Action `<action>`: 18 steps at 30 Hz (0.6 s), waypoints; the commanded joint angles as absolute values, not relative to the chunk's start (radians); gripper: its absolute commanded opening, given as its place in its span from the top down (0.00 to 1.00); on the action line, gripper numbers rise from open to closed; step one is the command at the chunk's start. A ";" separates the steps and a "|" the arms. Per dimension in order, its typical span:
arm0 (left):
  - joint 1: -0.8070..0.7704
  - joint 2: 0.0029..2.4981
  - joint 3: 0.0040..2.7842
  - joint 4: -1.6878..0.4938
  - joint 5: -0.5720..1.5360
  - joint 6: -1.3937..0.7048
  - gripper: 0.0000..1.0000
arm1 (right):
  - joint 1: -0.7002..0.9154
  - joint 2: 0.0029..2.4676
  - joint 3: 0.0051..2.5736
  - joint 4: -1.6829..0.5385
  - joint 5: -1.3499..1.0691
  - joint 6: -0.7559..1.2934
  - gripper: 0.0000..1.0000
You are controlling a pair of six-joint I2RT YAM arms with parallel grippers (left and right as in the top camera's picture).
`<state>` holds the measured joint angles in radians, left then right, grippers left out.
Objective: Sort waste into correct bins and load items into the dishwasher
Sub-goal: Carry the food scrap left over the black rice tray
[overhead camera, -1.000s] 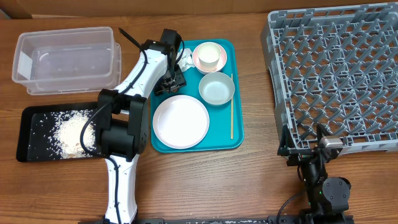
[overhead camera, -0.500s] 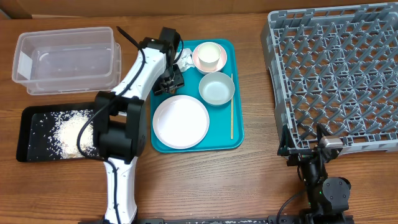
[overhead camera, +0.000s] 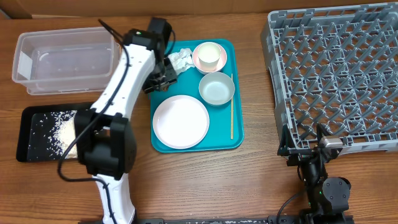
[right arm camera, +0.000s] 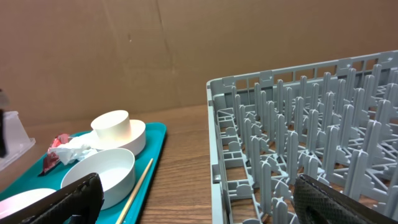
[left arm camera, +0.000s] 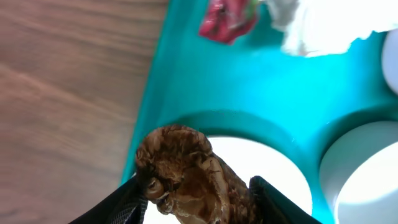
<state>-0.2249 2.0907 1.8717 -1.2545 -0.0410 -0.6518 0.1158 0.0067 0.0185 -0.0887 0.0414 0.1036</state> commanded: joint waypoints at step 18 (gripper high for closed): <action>0.268 1.988 1.886 -1.417 -0.067 -0.606 0.45 | 0.118 0.003 0.008 -0.081 0.050 0.097 0.00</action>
